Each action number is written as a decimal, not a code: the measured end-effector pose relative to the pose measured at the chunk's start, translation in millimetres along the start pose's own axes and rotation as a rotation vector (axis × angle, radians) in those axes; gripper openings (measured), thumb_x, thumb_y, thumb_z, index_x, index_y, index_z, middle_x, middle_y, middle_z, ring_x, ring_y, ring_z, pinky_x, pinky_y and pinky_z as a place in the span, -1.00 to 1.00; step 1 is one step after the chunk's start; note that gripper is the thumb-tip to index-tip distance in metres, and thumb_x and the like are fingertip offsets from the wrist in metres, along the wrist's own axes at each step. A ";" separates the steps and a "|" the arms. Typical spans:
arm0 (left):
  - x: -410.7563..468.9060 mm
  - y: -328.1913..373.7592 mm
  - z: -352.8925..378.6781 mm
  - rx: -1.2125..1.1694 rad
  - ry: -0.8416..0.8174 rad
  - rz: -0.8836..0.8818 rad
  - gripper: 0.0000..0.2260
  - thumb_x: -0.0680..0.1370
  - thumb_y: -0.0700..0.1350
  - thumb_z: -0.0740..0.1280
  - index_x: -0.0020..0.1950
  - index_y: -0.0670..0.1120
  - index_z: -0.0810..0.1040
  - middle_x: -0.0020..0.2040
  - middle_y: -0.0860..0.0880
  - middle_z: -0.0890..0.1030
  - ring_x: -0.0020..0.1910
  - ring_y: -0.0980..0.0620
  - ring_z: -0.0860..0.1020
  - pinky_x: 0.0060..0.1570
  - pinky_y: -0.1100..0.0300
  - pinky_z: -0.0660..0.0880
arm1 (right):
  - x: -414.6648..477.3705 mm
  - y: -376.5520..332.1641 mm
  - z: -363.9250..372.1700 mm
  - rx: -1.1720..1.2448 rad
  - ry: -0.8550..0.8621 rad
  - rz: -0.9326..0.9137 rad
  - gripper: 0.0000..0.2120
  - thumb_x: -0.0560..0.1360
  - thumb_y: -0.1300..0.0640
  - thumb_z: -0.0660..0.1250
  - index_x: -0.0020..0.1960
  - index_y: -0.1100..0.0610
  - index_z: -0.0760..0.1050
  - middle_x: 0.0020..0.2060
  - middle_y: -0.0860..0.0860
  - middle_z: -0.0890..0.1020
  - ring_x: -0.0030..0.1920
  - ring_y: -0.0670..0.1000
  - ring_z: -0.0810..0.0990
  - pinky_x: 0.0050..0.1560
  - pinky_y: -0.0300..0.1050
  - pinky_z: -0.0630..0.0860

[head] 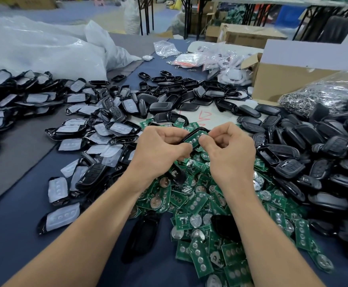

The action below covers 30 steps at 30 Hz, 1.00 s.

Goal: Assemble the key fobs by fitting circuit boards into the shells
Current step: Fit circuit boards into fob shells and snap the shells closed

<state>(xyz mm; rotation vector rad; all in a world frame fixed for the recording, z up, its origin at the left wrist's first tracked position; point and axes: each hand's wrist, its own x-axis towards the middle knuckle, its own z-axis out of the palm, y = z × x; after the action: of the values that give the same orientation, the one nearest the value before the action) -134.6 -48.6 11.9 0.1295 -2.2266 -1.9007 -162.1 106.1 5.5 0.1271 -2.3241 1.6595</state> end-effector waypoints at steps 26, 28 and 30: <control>-1.6 -6.5 -3.4 -0.048 -0.072 -0.101 -0.58 0.40 -0.35 0.58 0.24 -0.17 0.69 -0.01 -0.13 0.77 -0.12 -0.15 0.77 0.05 -0.06 0.70 | 4.6 10.2 3.5 0.182 0.036 0.150 -0.84 0.43 0.12 0.58 -0.24 0.01 0.62 -0.37 -0.03 0.70 -0.37 -0.05 0.67 -0.35 -0.21 0.54; -2.1 -5.0 -4.2 -0.046 -0.092 -0.085 -0.63 0.41 -0.41 0.55 0.17 -0.14 0.71 -0.07 -0.09 0.78 -0.12 -0.15 0.77 0.00 0.01 0.71 | 4.9 9.3 2.6 0.141 0.023 0.122 -0.83 0.43 0.12 0.59 -0.25 0.00 0.62 -0.37 -0.03 0.69 -0.36 -0.01 0.67 -0.34 -0.19 0.56; -3.5 -3.0 -4.6 -0.055 -0.107 -0.076 -0.66 0.42 -0.42 0.54 0.09 -0.08 0.73 -0.10 -0.09 0.78 -0.13 -0.18 0.76 -0.04 0.06 0.71 | 4.4 8.0 1.3 0.103 0.013 0.098 -0.83 0.44 0.11 0.59 -0.24 0.00 0.62 -0.38 -0.04 0.69 -0.35 0.01 0.68 -0.33 -0.13 0.60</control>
<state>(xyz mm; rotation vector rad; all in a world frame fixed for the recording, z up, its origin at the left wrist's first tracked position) -130.5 -52.8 9.3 0.1076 -2.2649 -2.0524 -168.4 108.0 -0.9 0.0238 -2.2689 1.8221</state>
